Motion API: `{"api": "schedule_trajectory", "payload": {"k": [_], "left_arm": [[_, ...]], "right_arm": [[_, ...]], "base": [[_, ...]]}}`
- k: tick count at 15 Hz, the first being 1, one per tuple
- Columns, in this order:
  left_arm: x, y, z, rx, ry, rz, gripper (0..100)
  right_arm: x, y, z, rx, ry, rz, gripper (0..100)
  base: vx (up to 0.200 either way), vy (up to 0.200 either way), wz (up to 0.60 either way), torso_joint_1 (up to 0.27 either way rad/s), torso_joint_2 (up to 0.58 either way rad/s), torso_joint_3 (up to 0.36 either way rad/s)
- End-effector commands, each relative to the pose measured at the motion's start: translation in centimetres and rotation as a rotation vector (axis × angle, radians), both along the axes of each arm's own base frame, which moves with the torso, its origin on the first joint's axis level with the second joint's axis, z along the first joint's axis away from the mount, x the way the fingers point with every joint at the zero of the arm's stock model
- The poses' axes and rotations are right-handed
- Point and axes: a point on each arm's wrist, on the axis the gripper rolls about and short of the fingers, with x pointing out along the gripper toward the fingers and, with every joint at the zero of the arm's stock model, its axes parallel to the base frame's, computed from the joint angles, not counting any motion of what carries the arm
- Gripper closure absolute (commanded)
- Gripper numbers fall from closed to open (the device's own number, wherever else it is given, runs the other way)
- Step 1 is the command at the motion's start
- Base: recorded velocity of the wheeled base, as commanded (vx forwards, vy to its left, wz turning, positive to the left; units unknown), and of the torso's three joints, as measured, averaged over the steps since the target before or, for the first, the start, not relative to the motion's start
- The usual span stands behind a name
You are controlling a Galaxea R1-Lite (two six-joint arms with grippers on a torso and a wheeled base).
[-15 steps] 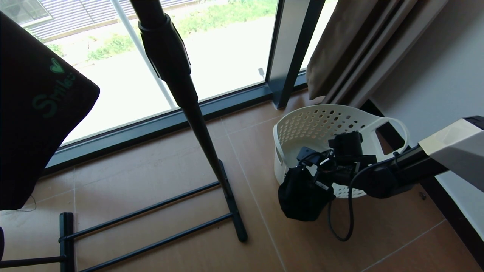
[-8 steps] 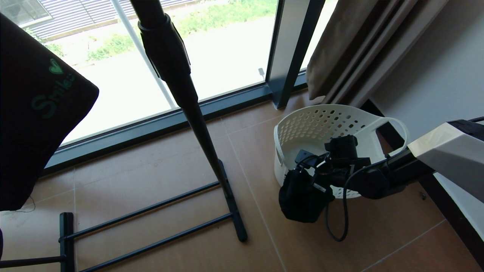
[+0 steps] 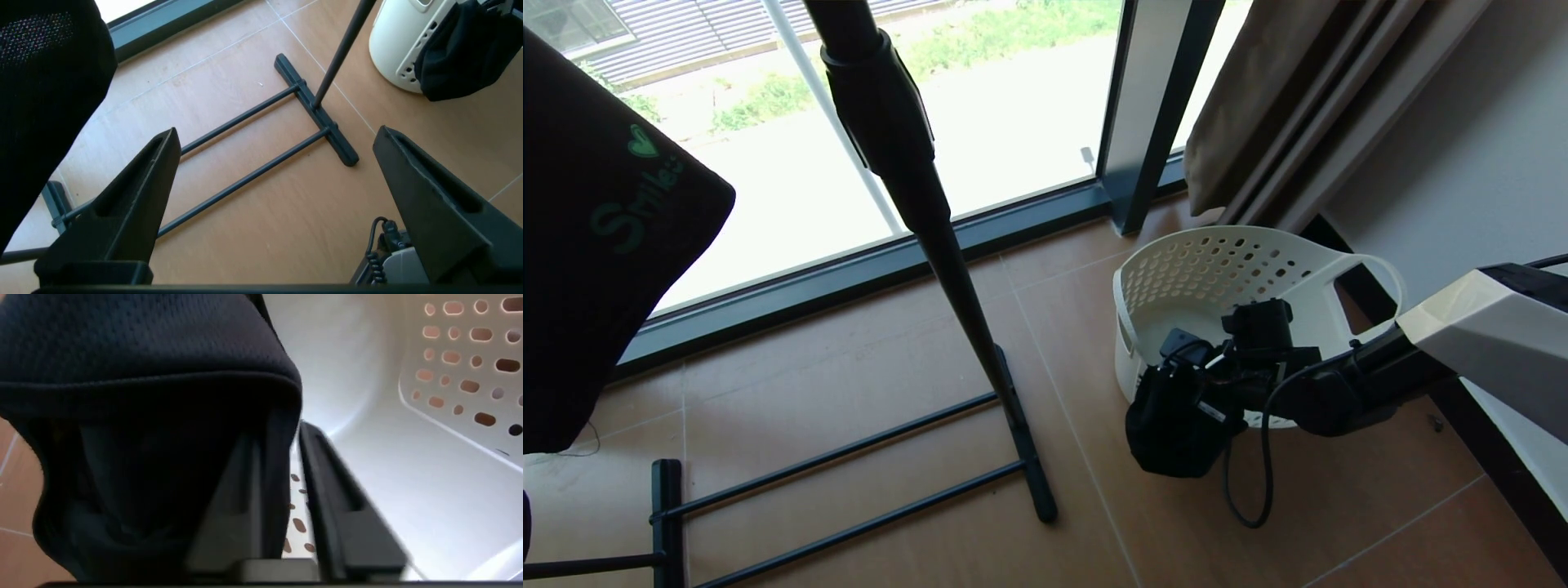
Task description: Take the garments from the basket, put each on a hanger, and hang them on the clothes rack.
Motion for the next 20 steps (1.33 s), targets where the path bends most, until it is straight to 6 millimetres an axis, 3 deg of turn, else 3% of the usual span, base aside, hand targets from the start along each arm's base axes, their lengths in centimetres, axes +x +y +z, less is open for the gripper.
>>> {"api": "schedule_trajectory", "payload": {"k": [1, 3, 5, 12, 14, 17, 20], "left_arm": [[0.0, 0.0, 0.0, 0.000, 0.000, 0.002, 0], [0.0, 0.0, 0.0, 0.000, 0.000, 0.000, 0], [0.0, 0.0, 0.0, 0.000, 0.000, 0.000, 0], [0.0, 0.0, 0.0, 0.008, -0.002, -0.003, 0], [0.0, 0.0, 0.0, 0.009, 0.000, -0.003, 0], [0.0, 0.0, 0.0, 0.009, 0.000, -0.006, 0], [0.0, 0.0, 0.0, 0.017, -0.002, -0.005, 0]], "right_arm": [[-0.5, -0.1, 0.7, 0.015, -0.039, -0.002, 100], [-2.0, -0.2, 2.3, 0.036, -0.107, 0.006, 100], [-5.1, 0.0, 5.0, 0.058, -0.162, 0.028, 100], [-19.9, -1.4, 15.8, 0.246, -0.456, 0.080, 100], [-22.7, -2.4, 18.0, 0.283, -0.544, 0.071, 100], [-27.3, -4.6, 18.0, 0.354, -0.556, 0.091, 100], [-28.6, -5.4, 17.7, 0.346, -0.534, 0.089, 100]], "base": [[0.000, 0.000, 0.00, 0.000, 0.00, 0.000], [0.000, 0.000, 0.00, 0.000, 0.00, 0.000], [0.000, 0.000, 0.00, 0.000, 0.00, 0.000], [0.000, 0.000, 0.00, 0.000, 0.00, 0.000], [0.000, 0.000, 0.00, 0.000, 0.00, 0.000], [0.000, 0.000, 0.00, 0.000, 0.00, 0.000], [0.000, 0.000, 0.00, 0.000, 0.00, 0.000]]}}
